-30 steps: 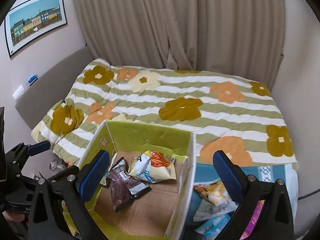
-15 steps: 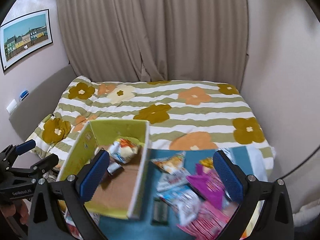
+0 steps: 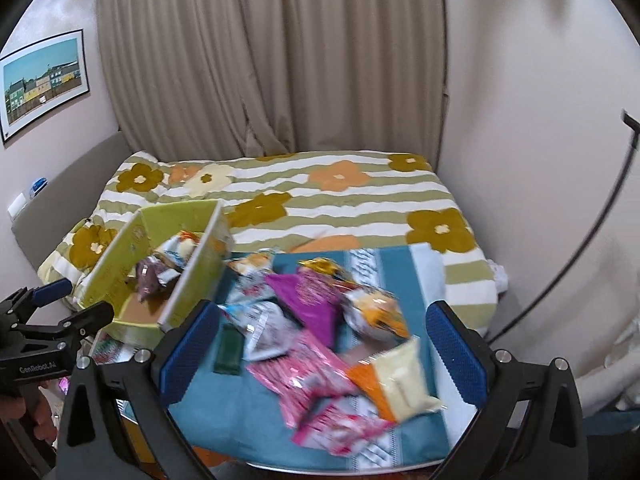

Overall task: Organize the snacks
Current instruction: 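Move both tools back over the snack pile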

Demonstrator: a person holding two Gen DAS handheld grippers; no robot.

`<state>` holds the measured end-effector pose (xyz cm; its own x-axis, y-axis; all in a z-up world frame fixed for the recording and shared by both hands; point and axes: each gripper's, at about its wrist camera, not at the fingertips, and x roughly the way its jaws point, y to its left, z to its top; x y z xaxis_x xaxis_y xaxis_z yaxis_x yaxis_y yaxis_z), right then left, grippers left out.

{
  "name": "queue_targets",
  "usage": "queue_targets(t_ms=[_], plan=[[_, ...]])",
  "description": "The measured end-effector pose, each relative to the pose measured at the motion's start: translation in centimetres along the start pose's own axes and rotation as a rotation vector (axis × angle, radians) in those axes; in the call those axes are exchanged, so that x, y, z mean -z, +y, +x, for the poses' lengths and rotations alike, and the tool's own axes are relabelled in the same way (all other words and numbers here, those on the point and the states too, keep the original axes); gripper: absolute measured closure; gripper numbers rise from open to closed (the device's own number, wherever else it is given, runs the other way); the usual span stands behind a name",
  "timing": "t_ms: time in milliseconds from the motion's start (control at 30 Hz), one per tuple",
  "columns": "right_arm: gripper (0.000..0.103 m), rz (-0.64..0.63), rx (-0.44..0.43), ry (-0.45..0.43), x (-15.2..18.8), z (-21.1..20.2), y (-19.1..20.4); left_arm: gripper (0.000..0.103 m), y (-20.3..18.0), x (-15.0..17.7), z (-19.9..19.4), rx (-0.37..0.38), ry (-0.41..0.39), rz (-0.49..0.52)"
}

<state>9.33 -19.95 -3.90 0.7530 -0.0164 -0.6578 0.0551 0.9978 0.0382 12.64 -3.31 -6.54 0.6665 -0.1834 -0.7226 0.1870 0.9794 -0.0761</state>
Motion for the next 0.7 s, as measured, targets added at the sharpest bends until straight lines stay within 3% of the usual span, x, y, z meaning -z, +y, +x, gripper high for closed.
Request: queue_targets(t_ms=[333,700], plan=[[0.0,0.05,-0.01,0.047,4.8,1.8,-6.1,0.002,-6.5,3.1,5.3,0.068,0.024,0.145],[0.0,0.009,-0.011,0.094,9.5,7.2,-8.4,0.005,-12.0,6.5,13.3,0.137,0.053,0.389]])
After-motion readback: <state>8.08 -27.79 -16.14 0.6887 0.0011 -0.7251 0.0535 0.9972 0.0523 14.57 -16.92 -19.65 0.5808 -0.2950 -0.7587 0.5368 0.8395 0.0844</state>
